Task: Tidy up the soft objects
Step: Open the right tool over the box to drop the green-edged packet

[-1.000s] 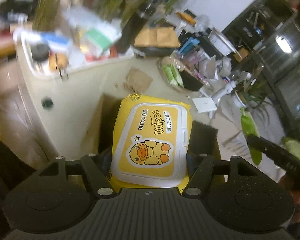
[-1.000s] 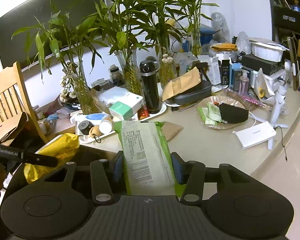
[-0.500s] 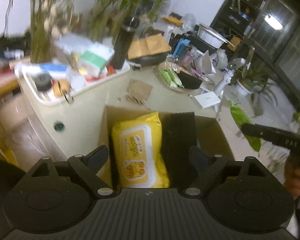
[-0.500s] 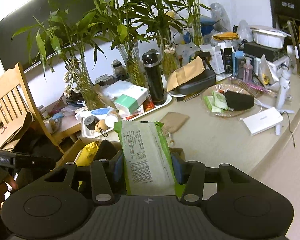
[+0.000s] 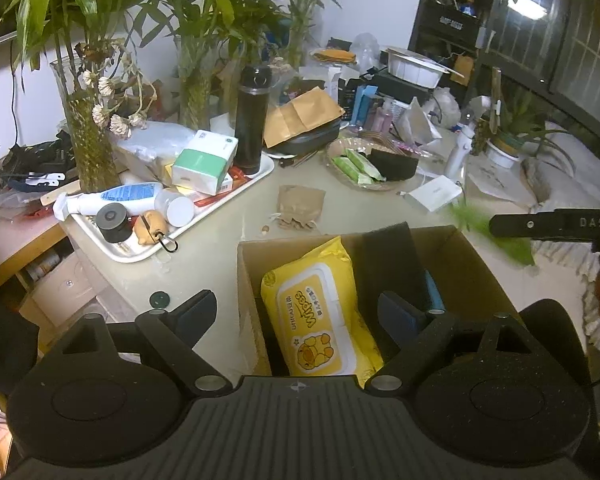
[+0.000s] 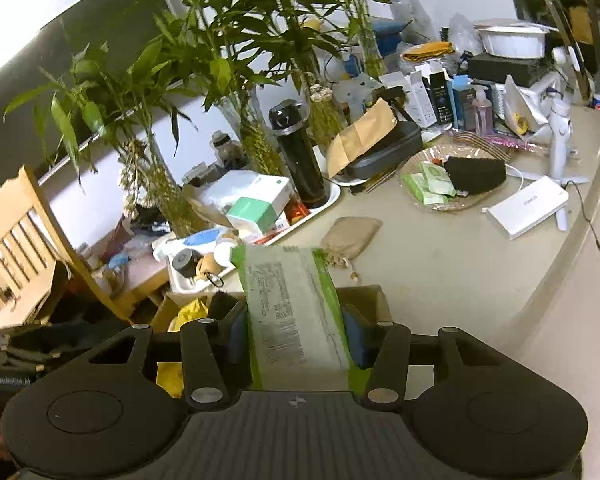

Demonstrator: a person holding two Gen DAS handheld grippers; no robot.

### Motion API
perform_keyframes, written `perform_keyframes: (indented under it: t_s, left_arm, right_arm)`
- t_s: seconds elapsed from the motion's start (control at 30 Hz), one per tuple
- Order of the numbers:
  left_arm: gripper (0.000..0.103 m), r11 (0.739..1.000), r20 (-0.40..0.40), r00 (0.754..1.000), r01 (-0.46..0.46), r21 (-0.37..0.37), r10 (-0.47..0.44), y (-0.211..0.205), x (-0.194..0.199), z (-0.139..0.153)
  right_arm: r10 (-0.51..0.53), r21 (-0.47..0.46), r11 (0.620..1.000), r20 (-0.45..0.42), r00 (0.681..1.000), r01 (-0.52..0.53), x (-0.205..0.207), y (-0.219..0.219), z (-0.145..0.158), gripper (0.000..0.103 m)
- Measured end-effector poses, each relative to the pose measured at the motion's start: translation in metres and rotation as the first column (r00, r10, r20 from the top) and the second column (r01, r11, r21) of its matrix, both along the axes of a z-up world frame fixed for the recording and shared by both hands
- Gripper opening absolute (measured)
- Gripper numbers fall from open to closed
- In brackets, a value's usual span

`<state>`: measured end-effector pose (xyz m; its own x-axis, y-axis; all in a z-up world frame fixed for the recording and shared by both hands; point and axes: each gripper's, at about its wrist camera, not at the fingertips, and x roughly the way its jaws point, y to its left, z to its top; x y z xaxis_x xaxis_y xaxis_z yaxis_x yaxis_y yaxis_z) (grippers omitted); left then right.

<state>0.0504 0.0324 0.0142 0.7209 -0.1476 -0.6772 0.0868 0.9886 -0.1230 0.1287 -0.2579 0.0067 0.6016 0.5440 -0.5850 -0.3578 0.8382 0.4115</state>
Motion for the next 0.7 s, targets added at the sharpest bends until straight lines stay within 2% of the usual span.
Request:
perform_keyframes:
  t_s: [0.03,0.1,0.27,0.43,0.7]
  left_arm:
    - [0.089,1.0,0.0,1.0,-0.001,0.004,0.001,0.0,0.0,0.0]
    - [0.089,1.0,0.005,1.0,-0.004,0.016,0.004,0.0,-0.001,0.001]
    - [0.089,0.998,0.021,1.0,0.003,0.059,-0.004,0.0,-0.004,0.002]
    - [0.089,0.995,0.024,1.0,0.014,0.097,-0.016,-0.003,-0.004,0.003]
    - [0.089,0.993,0.04,0.998,0.042,0.115,-0.047,-0.008,0.005,0.004]
  right_arm:
    - [0.005,0.007,1.0,-0.008,1.0,-0.004,0.002,0.001,-0.002,0.081]
    - [0.042,-0.005,0.999,-0.042,0.998,-0.043,0.006,0.008,-0.007,0.095]
    - [0.09,-0.062,0.994,0.01,0.996,-0.09,0.0,0.017,-0.005,0.103]
    - [0.119,-0.101,0.988,0.019,0.993,-0.116,-0.002,0.02,-0.004,0.103]
    - [0.103,-0.216,0.972,0.029,0.994,-0.095,-0.006,0.023,-0.003,0.103]
